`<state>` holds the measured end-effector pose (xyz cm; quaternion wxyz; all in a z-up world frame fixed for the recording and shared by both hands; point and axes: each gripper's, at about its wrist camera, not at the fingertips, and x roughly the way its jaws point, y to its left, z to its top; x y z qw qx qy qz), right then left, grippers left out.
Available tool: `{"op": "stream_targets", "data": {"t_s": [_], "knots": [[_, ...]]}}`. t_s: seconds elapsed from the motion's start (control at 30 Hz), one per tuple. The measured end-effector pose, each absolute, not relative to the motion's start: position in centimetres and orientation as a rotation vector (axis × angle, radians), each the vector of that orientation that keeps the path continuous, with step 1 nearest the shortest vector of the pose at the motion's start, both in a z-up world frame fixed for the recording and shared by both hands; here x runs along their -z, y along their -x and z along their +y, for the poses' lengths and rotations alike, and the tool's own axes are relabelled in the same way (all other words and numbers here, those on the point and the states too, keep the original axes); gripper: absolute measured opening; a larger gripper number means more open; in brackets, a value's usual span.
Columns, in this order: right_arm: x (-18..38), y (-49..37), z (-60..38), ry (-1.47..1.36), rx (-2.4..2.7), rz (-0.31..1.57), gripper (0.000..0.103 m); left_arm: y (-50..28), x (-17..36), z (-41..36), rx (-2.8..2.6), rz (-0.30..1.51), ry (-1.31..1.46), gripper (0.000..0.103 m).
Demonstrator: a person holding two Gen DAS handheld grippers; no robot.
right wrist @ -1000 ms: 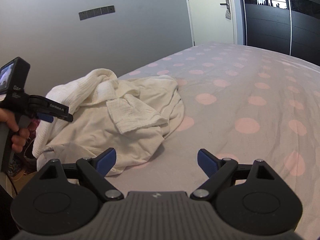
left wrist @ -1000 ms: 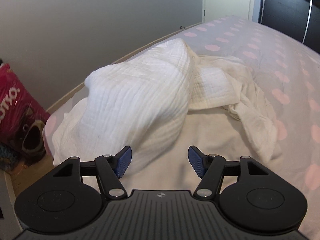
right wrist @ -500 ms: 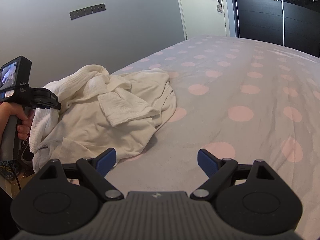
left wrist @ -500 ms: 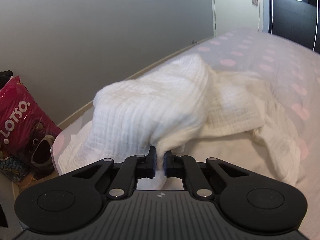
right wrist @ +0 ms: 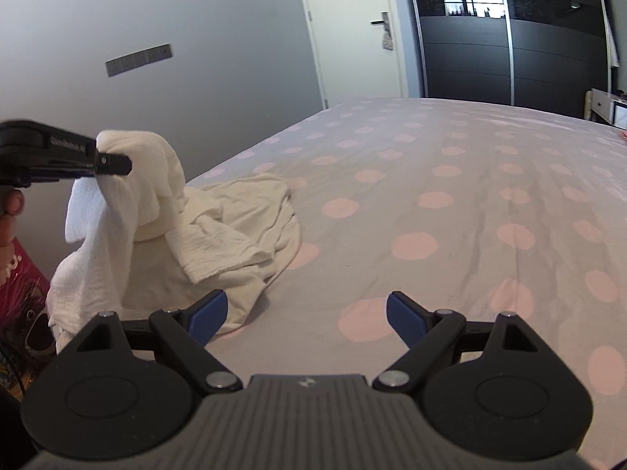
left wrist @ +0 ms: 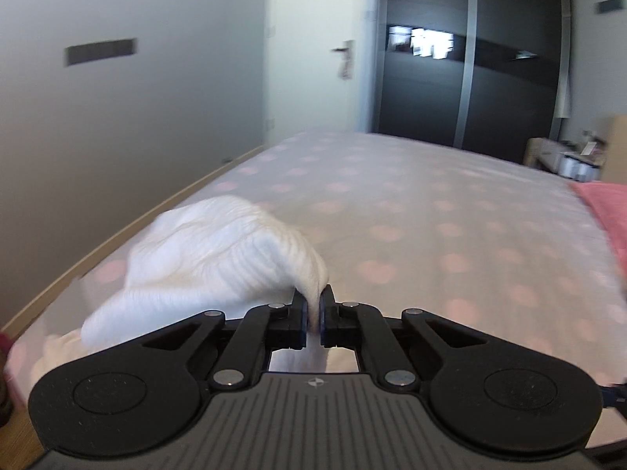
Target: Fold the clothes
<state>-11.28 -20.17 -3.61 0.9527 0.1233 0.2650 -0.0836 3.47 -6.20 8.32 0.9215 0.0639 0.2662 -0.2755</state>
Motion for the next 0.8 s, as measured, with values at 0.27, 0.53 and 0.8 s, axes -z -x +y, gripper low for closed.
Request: {"op": "stream_targets", "data": {"t_s": [0.27, 0.53, 0.8], "knots": [[1.1, 17.0, -21.9, -0.183, 0.282, 0.51, 0.089, 3.9, -11.4, -15.0, 0.912, 0.483, -0.187, 0.003], [-1.4, 22.8, -23.7, -0.115, 0.393, 0.48, 0.089, 13.1, -13.0, -22.1, 1.283, 0.434, -0.232, 0.003], [-6.8, 28.1, -29.3, 0.02, 0.53, 0.477, 0.048, 18.6, -17.9, -26.0, 1.476, 0.324, -0.206, 0.003]]}}
